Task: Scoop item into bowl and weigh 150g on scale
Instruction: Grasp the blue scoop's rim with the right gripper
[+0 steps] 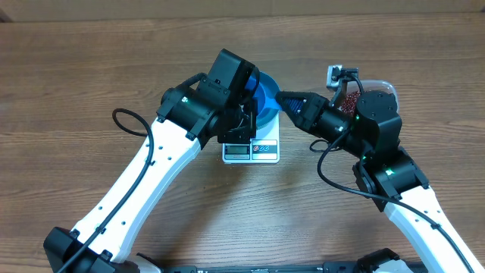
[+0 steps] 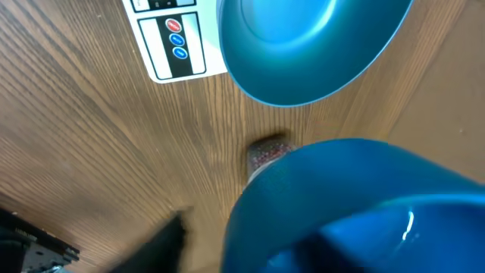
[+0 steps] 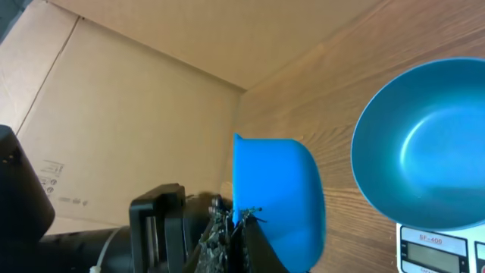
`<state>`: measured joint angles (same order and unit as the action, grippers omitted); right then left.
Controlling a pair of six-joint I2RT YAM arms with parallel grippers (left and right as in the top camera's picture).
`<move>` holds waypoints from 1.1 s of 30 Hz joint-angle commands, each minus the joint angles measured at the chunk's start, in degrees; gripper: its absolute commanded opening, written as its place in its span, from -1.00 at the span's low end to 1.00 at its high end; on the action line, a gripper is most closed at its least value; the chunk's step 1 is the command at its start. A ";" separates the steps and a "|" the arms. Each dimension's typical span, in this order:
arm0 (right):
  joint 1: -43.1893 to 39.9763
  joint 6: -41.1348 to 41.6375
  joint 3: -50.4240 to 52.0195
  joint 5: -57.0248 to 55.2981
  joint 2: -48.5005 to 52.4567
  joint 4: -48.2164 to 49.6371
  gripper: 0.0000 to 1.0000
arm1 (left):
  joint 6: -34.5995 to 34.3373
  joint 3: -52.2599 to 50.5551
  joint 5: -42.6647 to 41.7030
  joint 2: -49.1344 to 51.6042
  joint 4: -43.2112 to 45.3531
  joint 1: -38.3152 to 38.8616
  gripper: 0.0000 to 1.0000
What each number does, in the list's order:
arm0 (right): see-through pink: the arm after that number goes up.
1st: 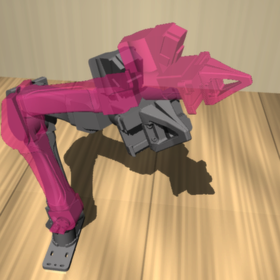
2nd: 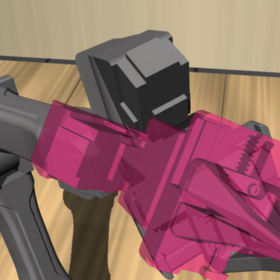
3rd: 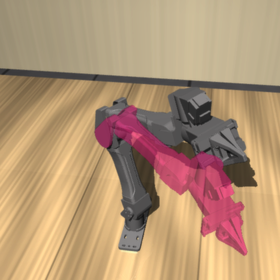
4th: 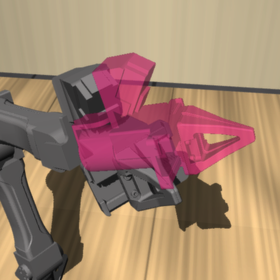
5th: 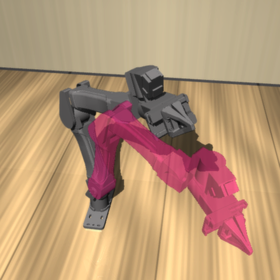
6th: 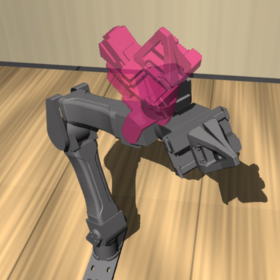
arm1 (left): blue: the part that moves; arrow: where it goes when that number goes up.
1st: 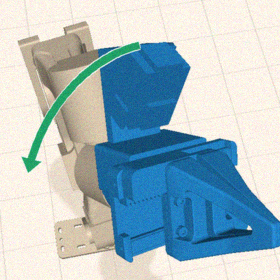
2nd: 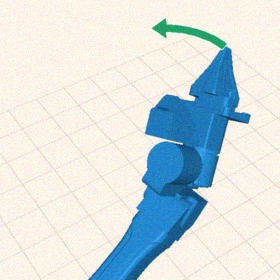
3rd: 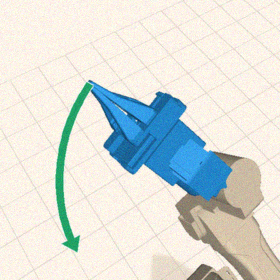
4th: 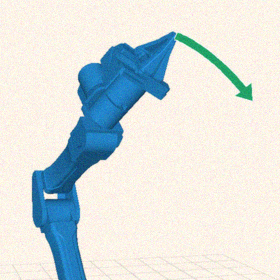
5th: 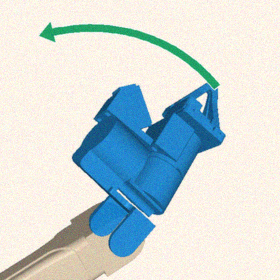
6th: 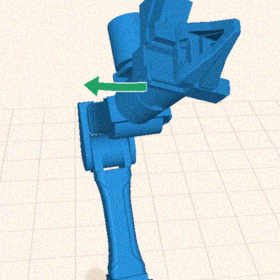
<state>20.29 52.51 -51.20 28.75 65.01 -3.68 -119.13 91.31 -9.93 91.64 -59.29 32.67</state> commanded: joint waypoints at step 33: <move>-1.25 -3.08 -0.96 -9.03 -0.28 -3.78 -0.92 | 16.00 0.15 -2.93 -5.60 4.31 -0.96 0.99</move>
<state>20.18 51.09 -51.20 21.56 65.01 -6.96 -107.42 91.31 -12.47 90.39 -55.16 32.58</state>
